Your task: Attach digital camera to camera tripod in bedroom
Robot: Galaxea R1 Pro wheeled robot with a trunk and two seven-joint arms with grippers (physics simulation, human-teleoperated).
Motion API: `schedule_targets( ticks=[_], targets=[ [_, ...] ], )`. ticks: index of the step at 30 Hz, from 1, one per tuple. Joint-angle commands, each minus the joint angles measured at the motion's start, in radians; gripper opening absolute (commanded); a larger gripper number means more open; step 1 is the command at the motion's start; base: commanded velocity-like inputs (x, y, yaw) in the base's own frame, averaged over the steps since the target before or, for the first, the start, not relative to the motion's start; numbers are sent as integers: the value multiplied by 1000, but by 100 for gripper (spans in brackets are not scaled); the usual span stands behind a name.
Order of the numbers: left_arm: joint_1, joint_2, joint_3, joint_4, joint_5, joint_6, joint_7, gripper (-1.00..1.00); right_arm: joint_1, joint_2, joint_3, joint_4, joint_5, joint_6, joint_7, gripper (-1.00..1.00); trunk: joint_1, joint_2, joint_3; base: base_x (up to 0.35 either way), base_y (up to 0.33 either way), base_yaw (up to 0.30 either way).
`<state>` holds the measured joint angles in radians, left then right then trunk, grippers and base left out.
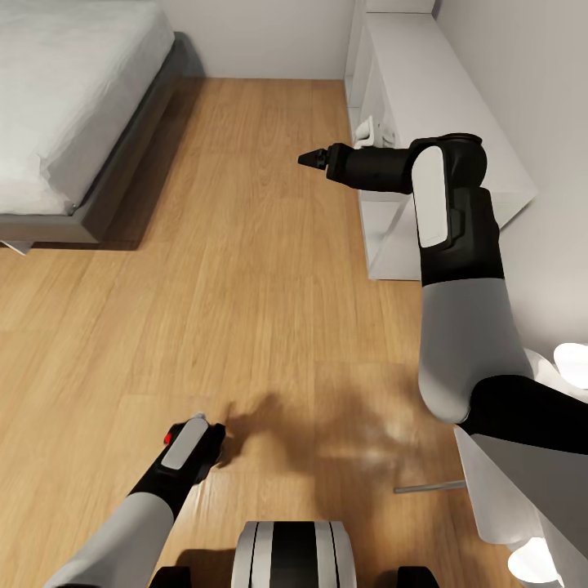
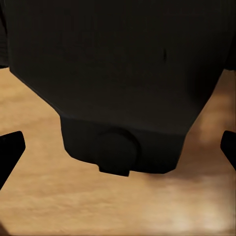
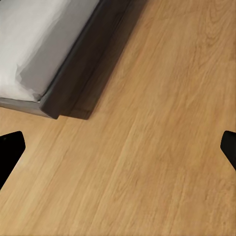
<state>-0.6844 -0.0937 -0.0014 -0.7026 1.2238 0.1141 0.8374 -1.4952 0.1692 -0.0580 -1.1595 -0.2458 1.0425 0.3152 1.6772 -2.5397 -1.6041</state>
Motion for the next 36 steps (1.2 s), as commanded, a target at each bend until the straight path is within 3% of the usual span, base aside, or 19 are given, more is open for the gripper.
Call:
schedule_targets(
  ticks=[1, 26, 36],
  targets=[
    [0, 0, 0, 0, 0, 6, 2, 100, -1, 1, -3, 0, 5, 5, 7, 100, 0, 0, -1, 0, 0, 0],
    [0, 12, -6, 5, -5, 8, -16, 100, 0, 1, -3, 0, 4, 5, 8, 100, 0, 0, -1, 0, 0, 0],
    [-1, 45, -10, 16, -5, 3, -113, 100, 0, 1, -3, 0, 3, 5, 8, 100, 0, 0, -1, 0, 0, 0]
  ],
)
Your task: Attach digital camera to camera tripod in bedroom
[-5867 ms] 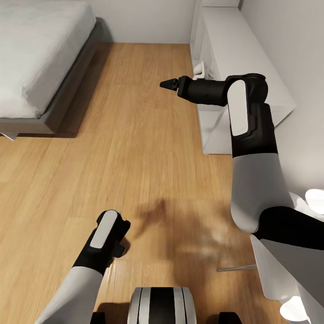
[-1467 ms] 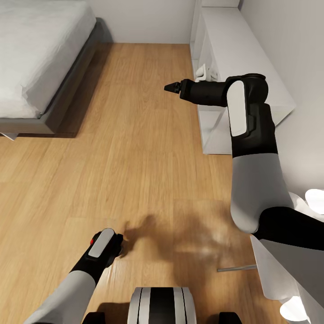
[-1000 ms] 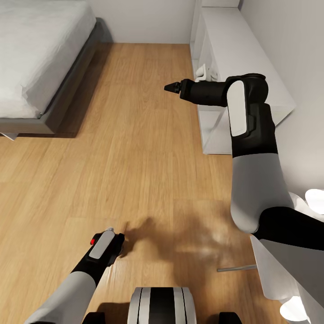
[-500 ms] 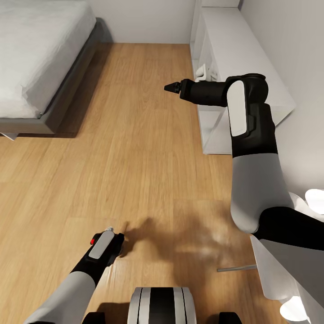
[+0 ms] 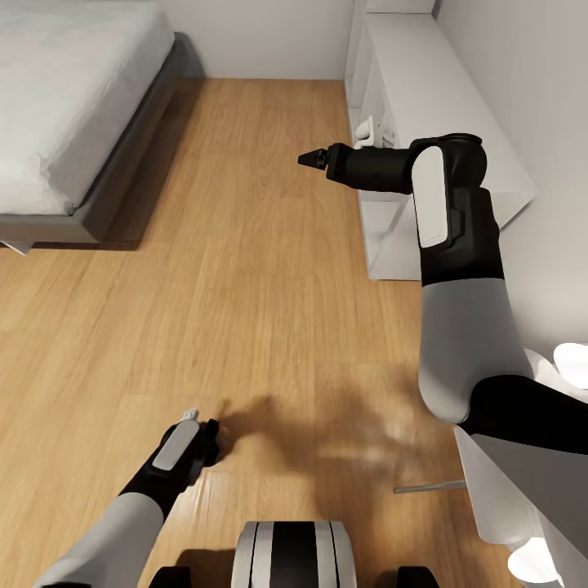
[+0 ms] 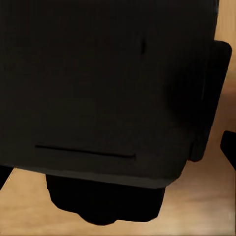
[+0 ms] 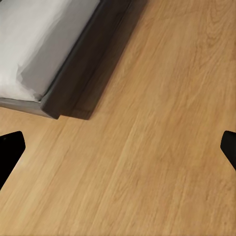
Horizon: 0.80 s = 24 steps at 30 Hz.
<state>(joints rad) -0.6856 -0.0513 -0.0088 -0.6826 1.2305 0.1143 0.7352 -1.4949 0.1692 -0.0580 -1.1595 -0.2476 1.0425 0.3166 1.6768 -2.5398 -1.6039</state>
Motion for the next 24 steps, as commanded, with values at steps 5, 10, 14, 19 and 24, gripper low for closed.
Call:
schedule_targets(
  ticks=[5, 10, 14, 19, 24],
  targets=[
    [0, 8, -2, 28, -12, 1, -42, 100, -1, 0, -3, 0, 5, 5, 7, 100, 0, 0, -1, 0, 0, 0],
    [0, 8, -3, 35, -12, 1, -45, -100, -1, 0, -4, -1, 6, 5, 8, 100, 0, 0, -1, 0, 0, 0],
    [0, 8, -3, 36, -13, 2, -46, -100, -1, 0, -5, -1, 7, 5, 7, 100, 0, 0, -1, 0, 0, 0],
    [0, 7, -3, 36, -23, 2, -46, -100, -1, 0, -5, -1, 7, 5, 7, 100, 0, 0, -1, 0, 0, 0],
    [0, 7, -5, 21, -40, 2, -46, -100, -1, 0, -5, -1, 7, 5, 7, 100, 0, 0, -1, 0, 0, 0]
  ],
)
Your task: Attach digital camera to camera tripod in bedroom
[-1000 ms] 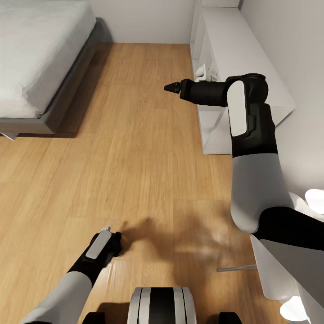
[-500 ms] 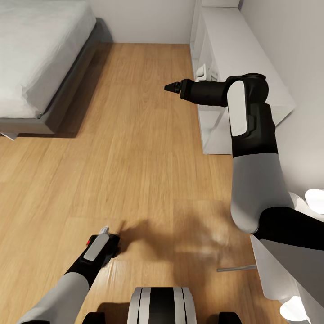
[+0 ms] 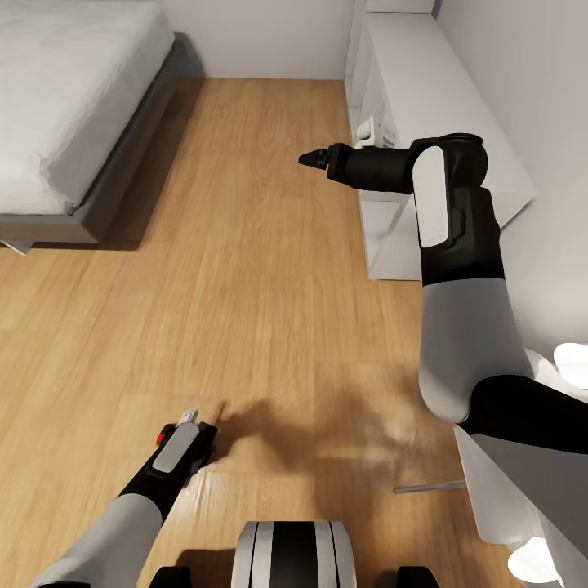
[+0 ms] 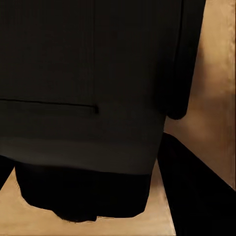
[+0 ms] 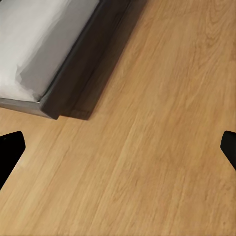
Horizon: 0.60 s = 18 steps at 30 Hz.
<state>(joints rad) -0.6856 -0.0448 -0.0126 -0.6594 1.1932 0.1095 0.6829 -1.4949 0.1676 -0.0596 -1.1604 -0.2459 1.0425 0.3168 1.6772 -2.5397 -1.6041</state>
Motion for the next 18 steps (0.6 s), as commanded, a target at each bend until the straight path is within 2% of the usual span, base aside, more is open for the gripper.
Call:
schedule_targets(
  ticks=[1, 5, 6, 7, 8, 18],
  targets=[
    [0, 0, -2, -12, -8, 8, 6, -100, -1, 1, -4, 0, 5, 5, 7, 100, 0, 0, -1, 0, 0, 0],
    [1, -11, -29, -170, -71, 9, 28, -100, -1, 1, -5, -1, 5, 5, 7, 100, 0, 0, -1, 0, 0, 0],
    [1, -24, -67, -300, -109, 12, 94, -100, -1, 1, -6, -1, 5, 5, 7, 100, 0, 0, -1, 0, 0, 0],
    [1, -32, -90, -368, -120, 15, 156, -100, -1, 1, -6, -1, 5, 5, 7, 100, 0, 0, -1, 0, 0, 0],
    [1, -59, -343, -693, -131, 19, 476, -100, -1, 1, -6, -1, 5, 5, 7, 100, 0, 0, -1, 0, 0, 0],
    [1, -50, -365, -697, -132, 26, 479, -100, -1, 1, -6, -1, 5, 5, 7, 100, -5, 2, 38, 0, 0, 0]
  ],
)
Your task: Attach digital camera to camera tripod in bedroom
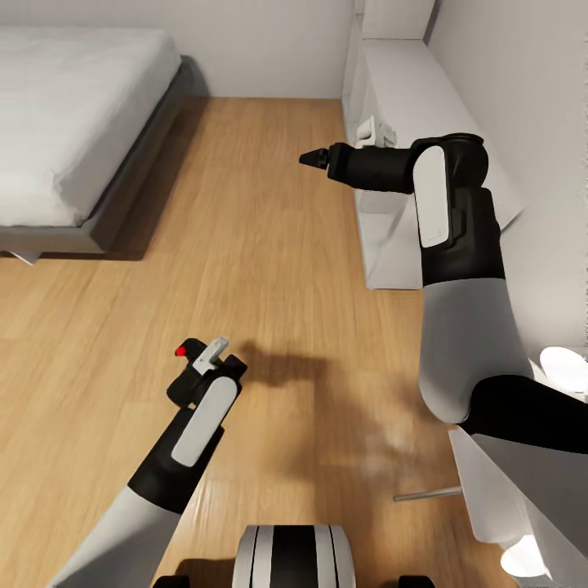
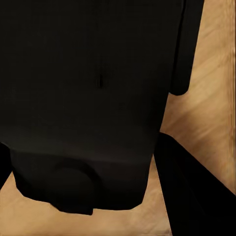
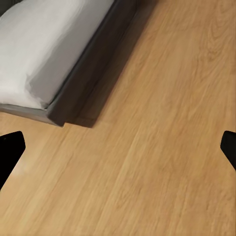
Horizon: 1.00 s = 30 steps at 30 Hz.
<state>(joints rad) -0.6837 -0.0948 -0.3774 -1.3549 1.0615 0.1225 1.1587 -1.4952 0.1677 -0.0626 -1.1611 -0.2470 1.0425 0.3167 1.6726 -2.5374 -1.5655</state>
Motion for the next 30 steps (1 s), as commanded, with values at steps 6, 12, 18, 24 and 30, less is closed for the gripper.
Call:
schedule_targets(
  ticks=[6, 12, 18, 24, 30],
  targets=[
    [0, 16, -52, -7, -1, 54, -3, -100, 0, 1, -3, 0, 7, 5, 7, 100, -3, 1, 23, 0, 0, 0],
    [0, 126, -81, -44, 80, 144, -205, -100, -1, -15, -3, -1, 7, 5, 7, 100, -5, 3, 46, 0, 0, 0],
    [0, 274, -85, -52, 245, 165, -412, -100, -1, -27, -2, -2, 6, 5, 7, 100, -8, 4, 69, 0, 0, 0],
    [0, 440, -87, -50, 458, 164, -610, -100, 0, -31, -2, 0, 4, 5, 7, 100, -11, 5, 92, 0, 0, 0],
    [0, 481, -87, -47, 519, 165, -679, -100, 0, -30, -1, 2, 3, 5, 6, 100, -14, 7, 115, 0, 0, 0]
  ],
)
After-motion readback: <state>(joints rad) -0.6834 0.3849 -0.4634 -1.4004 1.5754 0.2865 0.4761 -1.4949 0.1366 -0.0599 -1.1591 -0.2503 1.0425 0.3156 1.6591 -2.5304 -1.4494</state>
